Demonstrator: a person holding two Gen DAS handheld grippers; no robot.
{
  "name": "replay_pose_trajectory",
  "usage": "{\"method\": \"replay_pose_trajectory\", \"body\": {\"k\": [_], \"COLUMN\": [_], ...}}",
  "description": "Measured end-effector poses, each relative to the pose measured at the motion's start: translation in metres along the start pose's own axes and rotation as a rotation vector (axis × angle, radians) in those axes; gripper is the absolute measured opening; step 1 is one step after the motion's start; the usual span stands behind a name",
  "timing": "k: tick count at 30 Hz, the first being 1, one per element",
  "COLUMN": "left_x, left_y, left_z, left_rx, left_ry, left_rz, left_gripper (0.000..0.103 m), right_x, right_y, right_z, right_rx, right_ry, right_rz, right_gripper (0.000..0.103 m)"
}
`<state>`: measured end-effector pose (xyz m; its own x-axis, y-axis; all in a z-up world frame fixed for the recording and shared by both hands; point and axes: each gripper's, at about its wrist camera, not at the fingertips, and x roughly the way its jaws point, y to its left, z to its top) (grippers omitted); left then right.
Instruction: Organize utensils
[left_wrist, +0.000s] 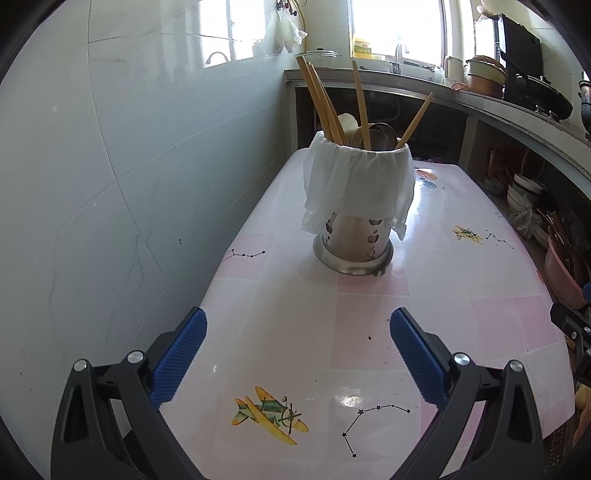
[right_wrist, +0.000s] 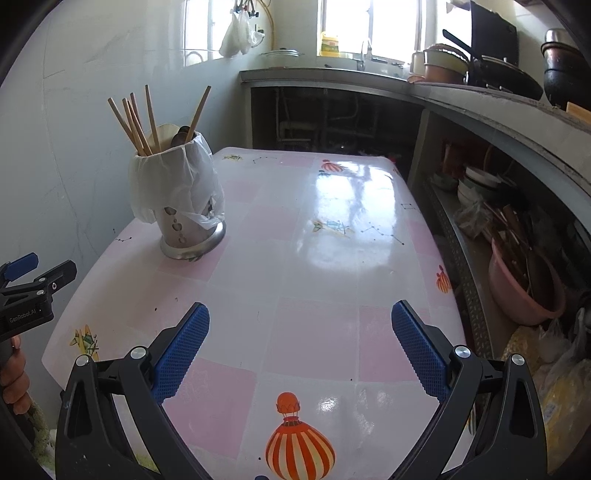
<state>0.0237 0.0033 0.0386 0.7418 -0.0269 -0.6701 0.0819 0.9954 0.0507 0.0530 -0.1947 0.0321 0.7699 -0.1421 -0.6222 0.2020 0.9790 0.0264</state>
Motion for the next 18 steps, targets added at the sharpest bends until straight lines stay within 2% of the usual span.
{"method": "replay_pose_trajectory", "body": {"k": [18], "left_x": [0.003], "left_y": [0.012], "left_z": [0.003], "left_rx": [-0.016], "left_ry": [-0.007], "left_rz": [0.026], "left_gripper": [0.097], "right_x": [0.004], "right_y": [-0.012], "right_z": [-0.001], "right_rx": [0.031], "right_ry": [0.02], "right_rz": [-0.013], "right_gripper": [0.095]}}
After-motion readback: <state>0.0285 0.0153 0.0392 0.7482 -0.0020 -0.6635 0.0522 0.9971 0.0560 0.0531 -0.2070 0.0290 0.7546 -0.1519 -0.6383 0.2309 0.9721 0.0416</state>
